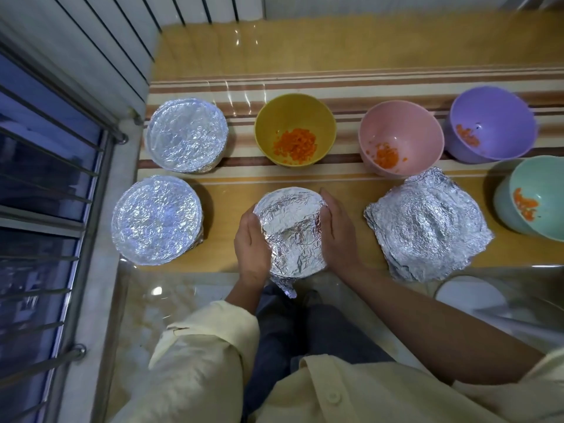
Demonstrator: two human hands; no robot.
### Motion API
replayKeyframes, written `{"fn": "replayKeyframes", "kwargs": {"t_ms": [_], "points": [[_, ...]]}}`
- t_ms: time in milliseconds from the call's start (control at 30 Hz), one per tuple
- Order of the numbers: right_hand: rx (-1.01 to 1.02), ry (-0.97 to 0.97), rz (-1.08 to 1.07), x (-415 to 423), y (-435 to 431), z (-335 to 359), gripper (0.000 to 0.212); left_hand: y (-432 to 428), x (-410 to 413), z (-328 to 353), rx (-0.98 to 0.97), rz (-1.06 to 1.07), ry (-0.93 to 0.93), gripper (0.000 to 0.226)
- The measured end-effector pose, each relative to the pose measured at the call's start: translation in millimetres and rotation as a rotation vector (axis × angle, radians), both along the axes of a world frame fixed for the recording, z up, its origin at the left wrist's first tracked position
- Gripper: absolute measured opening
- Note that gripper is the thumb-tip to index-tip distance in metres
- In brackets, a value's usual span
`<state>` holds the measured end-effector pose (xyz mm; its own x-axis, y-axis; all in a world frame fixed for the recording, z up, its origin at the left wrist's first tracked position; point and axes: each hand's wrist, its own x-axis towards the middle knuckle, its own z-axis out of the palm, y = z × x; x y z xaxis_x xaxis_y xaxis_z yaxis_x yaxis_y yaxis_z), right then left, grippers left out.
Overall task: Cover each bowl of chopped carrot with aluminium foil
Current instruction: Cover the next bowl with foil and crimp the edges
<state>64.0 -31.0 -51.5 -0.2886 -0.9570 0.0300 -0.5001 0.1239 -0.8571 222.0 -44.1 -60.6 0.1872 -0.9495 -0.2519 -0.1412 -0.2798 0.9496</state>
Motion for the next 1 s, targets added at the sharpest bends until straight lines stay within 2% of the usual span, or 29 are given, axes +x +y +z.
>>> {"fn": "replayKeyframes", "kwargs": {"t_ms": [100, 200, 333, 400, 467, 533, 600, 700, 867, 1000], "points": [[-0.003, -0.040, -0.004, -0.9, 0.7, -1.1, 0.040, -2.1, 0.7, -2.7, 0.055, 0.052, 0.131, 0.050], [-0.002, -0.078, -0.010, -3.1, 1.6, -2.2, 0.040, -2.0, 0.3, -2.9, 0.078, 0.065, 0.170, 0.049], [0.044, -0.119, -0.011, -3.8, 1.1, -0.9, 0.035, -5.3, 1.8, -3.3, 0.147, 0.077, 0.115, 0.043], [0.094, -0.128, 0.002, -6.8, -1.2, 1.5, 0.031, -5.4, 3.6, 2.5, 0.150, 0.028, -0.009, 0.038], [0.076, -0.044, 0.024, -10.4, -6.5, 4.4, 0.037, -8.8, 8.7, 12.3, 0.053, -0.066, -0.246, 0.036], [0.025, 0.038, 0.076, -12.2, -17.3, 10.0, 0.042, -16.7, 11.8, 23.0, -0.116, -0.158, -0.358, 0.042], [0.002, 0.122, 0.195, -10.7, -29.5, 15.3, 0.042, -25.6, 10.9, 23.2, -0.193, -0.256, -0.382, 0.043], [-0.013, 0.190, 0.313, -8.1, -41.3, 17.1, 0.038, -33.5, 6.5, 18.5, -0.144, -0.308, -0.381, 0.032], [0.000, 0.166, 0.292, -9.7, -45.3, 12.0, 0.034, -39.6, 7.5, 18.1, -0.115, -0.299, -0.330, 0.024], [0.026, 0.175, 0.283, -9.2, -48.1, 9.5, 0.033, -42.5, 6.1, 18.1, -0.077, -0.296, -0.365, 0.022]]}}
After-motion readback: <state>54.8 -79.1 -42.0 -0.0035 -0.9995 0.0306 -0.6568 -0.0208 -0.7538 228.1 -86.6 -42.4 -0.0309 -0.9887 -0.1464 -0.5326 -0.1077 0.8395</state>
